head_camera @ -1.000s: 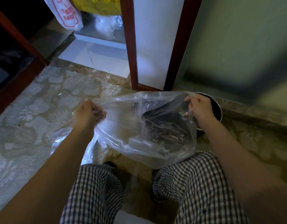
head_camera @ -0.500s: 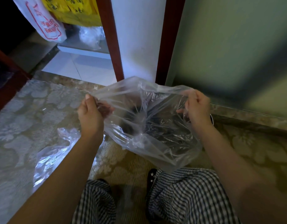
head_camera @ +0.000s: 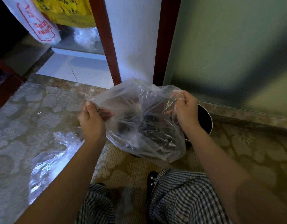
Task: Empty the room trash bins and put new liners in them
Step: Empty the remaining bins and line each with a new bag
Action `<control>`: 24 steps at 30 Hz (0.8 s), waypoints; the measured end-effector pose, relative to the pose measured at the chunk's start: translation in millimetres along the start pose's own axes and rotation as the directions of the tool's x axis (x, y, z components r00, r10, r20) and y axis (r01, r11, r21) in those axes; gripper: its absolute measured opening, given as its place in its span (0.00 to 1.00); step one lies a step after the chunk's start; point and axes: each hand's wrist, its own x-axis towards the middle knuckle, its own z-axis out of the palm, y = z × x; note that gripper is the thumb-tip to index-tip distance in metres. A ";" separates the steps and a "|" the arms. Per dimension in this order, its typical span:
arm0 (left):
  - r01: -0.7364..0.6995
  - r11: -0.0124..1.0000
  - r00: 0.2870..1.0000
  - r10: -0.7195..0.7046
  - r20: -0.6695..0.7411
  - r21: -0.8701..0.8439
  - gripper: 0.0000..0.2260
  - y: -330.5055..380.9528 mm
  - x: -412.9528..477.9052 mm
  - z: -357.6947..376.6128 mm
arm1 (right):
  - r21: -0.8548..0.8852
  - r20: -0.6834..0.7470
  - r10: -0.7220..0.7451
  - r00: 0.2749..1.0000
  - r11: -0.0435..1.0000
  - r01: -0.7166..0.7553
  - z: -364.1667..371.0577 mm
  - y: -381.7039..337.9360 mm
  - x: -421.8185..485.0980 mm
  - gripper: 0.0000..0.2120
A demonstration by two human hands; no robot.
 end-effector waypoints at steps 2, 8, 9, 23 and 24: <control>-0.018 0.998 1.000 0.018 -0.013 0.059 0.17 -17.9 4.9 -0.7 | -0.048 0.022 -0.025 0.999 0.998 0.026 4.3 12.7 2.1 0.14; 0.052 0.943 0.998 -0.055 0.001 0.328 0.13 -88.7 31.3 9.7 | -0.178 0.125 0.051 0.991 0.984 -0.028 37.9 57.0 25.9 0.11; 0.083 0.926 0.996 -0.090 0.003 0.369 0.12 -98.4 37.3 12.5 | -0.200 0.137 0.088 0.987 0.978 -0.059 46.1 68.3 31.6 0.11; 0.073 0.569 0.956 -0.274 0.105 0.819 0.12 -200.2 130.4 3.3 | -0.744 0.212 0.424 0.880 0.654 -0.136 114.4 206.4 68.7 0.10; 0.042 0.585 0.956 -0.259 0.137 0.810 0.16 -204.3 132.2 2.2 | -0.764 0.216 0.416 0.883 0.635 -0.112 115.9 205.4 68.8 0.11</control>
